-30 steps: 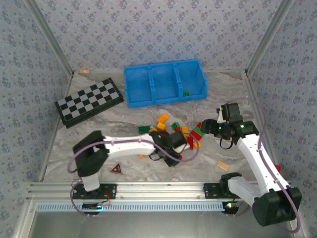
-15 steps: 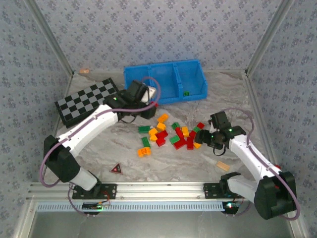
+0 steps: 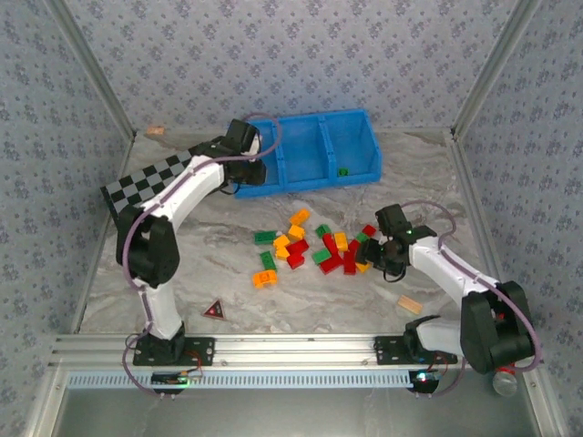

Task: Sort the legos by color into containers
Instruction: Place the lego in the container.

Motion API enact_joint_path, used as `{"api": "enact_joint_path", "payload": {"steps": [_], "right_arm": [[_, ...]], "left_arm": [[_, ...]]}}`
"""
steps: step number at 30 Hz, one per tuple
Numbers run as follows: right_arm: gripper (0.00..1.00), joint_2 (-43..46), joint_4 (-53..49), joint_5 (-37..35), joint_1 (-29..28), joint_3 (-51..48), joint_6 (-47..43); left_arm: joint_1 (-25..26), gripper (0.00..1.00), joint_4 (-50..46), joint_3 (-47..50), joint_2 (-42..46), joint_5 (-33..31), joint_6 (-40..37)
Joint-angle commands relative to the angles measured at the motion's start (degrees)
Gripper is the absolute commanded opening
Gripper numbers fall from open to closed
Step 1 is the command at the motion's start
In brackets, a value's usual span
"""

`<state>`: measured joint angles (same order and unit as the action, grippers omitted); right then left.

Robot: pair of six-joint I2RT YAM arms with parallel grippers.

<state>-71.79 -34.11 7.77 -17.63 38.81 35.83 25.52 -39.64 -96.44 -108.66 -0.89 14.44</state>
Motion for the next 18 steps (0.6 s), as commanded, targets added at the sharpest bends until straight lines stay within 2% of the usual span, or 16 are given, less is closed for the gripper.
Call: {"api": "enact_joint_path", "payload": {"steps": [1, 18], "right_arm": [[0.67, -1.40, 2.47, 0.05, -0.21, -0.14, 5.30], [0.67, -6.69, 4.30, -0.60, -0.37, 0.17, 10.57]], "left_arm": [[-1.15, 0.18, 0.17, -4.36, -3.00, 0.70, -0.64], [-2.14, 0.19, -3.44, -20.98, -21.24, -1.83, 0.33]]}}
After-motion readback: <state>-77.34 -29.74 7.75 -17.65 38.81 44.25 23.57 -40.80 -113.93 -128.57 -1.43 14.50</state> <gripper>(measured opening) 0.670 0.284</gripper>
